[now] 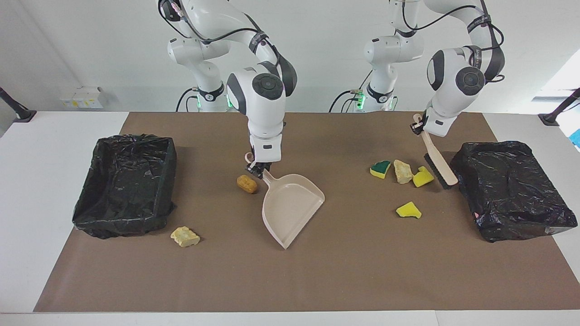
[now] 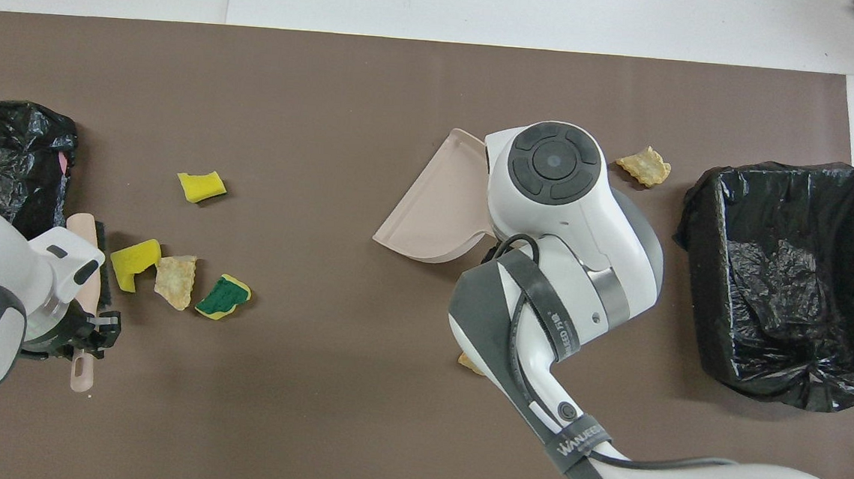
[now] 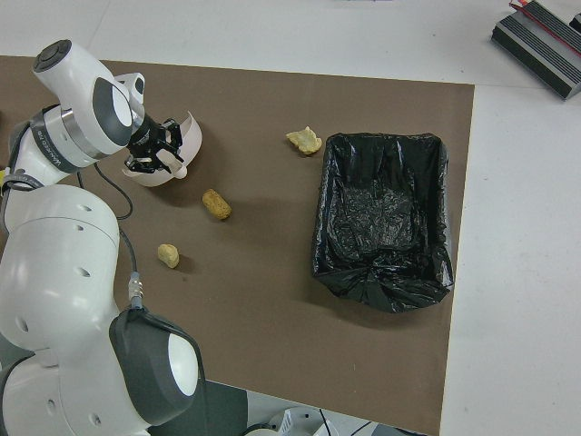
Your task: Sweep and dump trash in bin
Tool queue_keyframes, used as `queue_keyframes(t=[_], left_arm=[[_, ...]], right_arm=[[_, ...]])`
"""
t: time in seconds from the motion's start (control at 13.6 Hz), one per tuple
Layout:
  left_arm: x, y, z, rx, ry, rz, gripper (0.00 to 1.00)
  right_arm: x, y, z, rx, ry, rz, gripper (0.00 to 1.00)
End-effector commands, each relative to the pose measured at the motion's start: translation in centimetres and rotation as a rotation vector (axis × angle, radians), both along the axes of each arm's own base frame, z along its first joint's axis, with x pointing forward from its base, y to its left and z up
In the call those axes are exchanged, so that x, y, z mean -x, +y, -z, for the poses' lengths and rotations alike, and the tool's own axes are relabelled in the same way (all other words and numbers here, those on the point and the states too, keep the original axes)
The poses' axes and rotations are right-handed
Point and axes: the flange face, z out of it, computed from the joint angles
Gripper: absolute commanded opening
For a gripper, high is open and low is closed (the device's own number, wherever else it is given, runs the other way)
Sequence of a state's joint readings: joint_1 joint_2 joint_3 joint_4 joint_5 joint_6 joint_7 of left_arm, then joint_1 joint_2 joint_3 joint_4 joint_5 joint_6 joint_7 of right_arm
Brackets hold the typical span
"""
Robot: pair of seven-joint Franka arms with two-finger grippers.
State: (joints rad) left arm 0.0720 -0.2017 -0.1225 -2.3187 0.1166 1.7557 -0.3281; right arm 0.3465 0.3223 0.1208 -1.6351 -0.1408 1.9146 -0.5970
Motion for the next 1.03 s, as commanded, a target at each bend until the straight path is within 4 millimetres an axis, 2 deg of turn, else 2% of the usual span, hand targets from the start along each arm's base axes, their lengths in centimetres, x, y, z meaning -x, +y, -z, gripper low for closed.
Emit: queue_keyframes(t=[0.0, 0.07, 0.29, 0.44, 0.59, 0.74, 0.81, 0.96], left_arm=[[1.5, -0.5, 1.0, -0.022, -0.014, 0.034, 0.00], [1.9, -0.9, 1.6, -0.028, -0.009, 0.033, 0.00], [2.0, -7.3, 2.9, -0.028, -0.046, 0.053, 0.00], [2.5, -10.3, 3.1, 0.046, -0.039, 0.025, 0.00], [2.8, -13.5, 3.0, 0.081, -0.077, 0.008, 0.00], [2.8, -16.9, 4.1, 0.122, -0.095, -0.014, 0.00], [2.8, -17.8, 4.0, 0.151, -0.107, -0.027, 0.00], [2.7, -19.5, 3.8, 0.201, -0.101, -0.041, 0.00]], right_arm=[[-0.7, -2.0, 0.7, -0.030, 0.005, -0.258, 0.00], [-0.5, -2.0, 1.2, -0.032, 0.000, -0.342, 0.00], [-0.6, -2.3, 1.4, -0.048, -0.003, -0.534, 0.00], [-0.5, -2.2, 2.5, -0.086, 0.019, -0.602, 0.00], [0.0, -0.8, 4.2, -0.090, 0.015, -0.625, 0.00], [0.5, 1.6, 5.0, -0.087, -0.010, -0.649, 0.00], [1.1, 2.8, 4.9, -0.087, -0.013, -0.626, 0.00], [1.2, 3.2, 5.0, -0.082, -0.023, -0.567, 0.00]])
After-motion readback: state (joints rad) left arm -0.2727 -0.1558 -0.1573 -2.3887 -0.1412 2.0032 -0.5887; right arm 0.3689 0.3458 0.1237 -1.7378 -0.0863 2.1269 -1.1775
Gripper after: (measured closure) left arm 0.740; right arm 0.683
